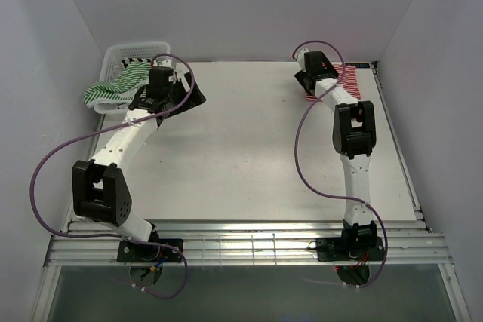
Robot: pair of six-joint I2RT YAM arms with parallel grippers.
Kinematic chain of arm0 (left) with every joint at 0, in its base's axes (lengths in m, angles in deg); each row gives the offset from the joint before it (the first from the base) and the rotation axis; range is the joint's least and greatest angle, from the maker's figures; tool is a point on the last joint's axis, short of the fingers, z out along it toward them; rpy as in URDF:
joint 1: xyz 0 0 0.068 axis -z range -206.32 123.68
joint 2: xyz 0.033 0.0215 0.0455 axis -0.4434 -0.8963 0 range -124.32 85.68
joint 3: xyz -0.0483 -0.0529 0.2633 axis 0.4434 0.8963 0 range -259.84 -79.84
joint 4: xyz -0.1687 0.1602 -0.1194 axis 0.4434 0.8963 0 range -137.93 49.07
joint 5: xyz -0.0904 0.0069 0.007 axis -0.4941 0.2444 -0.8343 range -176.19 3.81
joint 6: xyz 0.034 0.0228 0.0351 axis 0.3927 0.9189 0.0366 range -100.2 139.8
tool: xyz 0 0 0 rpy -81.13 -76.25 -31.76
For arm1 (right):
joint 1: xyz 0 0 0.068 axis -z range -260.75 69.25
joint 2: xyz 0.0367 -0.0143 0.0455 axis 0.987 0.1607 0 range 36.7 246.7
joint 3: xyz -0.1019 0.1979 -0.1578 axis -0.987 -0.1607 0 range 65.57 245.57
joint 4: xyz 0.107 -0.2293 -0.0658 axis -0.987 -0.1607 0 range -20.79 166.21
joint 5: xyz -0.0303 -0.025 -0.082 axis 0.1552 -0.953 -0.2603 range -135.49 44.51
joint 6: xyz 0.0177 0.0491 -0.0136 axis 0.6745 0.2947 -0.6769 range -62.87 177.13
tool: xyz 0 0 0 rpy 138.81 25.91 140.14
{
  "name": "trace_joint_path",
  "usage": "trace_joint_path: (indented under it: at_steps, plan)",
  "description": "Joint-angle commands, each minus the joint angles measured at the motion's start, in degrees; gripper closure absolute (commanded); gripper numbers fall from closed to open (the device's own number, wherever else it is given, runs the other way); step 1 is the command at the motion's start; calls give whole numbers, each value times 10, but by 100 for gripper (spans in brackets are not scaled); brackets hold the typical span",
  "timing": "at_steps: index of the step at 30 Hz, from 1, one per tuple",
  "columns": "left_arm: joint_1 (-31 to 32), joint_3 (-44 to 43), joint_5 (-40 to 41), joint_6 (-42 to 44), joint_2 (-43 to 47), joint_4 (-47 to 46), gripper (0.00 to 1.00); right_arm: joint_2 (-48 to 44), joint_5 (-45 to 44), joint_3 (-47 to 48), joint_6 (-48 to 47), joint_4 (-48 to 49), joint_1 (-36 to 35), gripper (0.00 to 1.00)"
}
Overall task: Fold and stack the tank tops
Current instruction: Neatly place the folded tank top to the corner, then grab the tank top from the pile
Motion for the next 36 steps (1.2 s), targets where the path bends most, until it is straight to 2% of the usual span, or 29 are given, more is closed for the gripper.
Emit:
trace_joint_path:
  at_steps: [1,4,8,13,15,16,19,22,23,30,31,32,34,35,36]
  plan:
    - [-29,-65,23,11,-14,6,2,-95,-41,22,15,32,2,10]
    - [-63,-111,24,27,-49,13,2,-145,-34,13,37,42,3,10]
    - [-115,-202,24,53,-133,33,2,-222,16,-53,70,43,3,10]
    - [-179,-385,24,93,-294,82,2,-283,122,-130,129,38,3,10]
    - [-192,-444,67,124,-371,104,2,-301,144,-154,158,34,3,10]
    - [-196,-501,101,134,-397,113,2,-308,164,-161,168,33,3,10]
    - [-220,-591,103,150,-482,125,2,-335,216,-187,192,34,3,10]
    - [-245,-632,80,139,-537,110,2,-344,254,-201,204,40,3,10]
    - [-250,-637,51,138,-543,101,2,-343,259,-202,205,39,3,10]
    - [-259,-606,39,148,-556,34,4,-338,278,-200,220,30,3,10]
    - [-258,-604,42,150,-557,33,10,-337,278,-202,226,31,3,10]
    - [-258,-603,43,149,-557,33,28,-338,278,-204,227,32,3,10]
    - [-259,-596,40,148,-553,32,50,-336,278,-206,232,28,3,10]
    - [-258,-592,36,147,-551,31,67,-336,278,-206,234,26,2,10]
    - [-259,-585,34,145,-542,28,75,-335,278,-206,236,23,3,10]
